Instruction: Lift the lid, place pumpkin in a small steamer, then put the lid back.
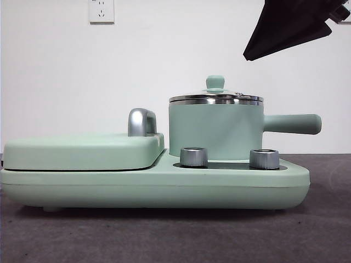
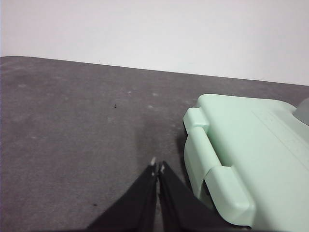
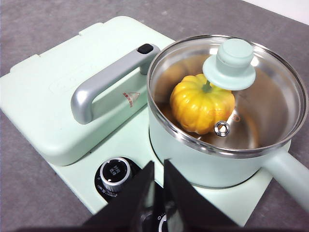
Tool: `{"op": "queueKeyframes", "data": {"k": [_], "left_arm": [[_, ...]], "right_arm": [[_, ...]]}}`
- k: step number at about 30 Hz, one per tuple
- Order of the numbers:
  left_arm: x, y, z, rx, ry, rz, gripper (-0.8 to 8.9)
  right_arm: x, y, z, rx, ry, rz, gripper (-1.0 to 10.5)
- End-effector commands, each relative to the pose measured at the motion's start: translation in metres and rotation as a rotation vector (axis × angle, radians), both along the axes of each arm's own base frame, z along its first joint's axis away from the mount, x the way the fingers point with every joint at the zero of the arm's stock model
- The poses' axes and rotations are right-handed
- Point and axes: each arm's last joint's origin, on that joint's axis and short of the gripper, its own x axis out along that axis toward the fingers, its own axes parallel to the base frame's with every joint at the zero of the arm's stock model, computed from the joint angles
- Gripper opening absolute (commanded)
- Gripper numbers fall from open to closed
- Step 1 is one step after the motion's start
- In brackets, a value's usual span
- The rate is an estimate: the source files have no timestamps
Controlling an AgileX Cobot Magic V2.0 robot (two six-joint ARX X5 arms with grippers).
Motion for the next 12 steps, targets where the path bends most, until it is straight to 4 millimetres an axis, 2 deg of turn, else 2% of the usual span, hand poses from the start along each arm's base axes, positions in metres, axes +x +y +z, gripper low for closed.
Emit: {"op": "queueKeyframes", "data": {"k": [1, 7, 12], "left_arm": [[0.001, 0.0, -0.005, 0.017, 0.002, 0.001, 0.07], [0.001, 0.0, -0.005, 0.017, 0.002, 0.001, 0.07], [0.001, 0.0, -0.005, 0.017, 0.002, 0.001, 0.07]], "right_arm": [[0.0, 0.002, 0.002, 0.016, -0.001, 0.003, 0.3], [-0.001, -0.005, 0.005, -0.06, -0.082, 0.005, 0.3], [-0.008, -0.037, -0.004, -0.032, -0.119, -0.1, 0.3]]}}
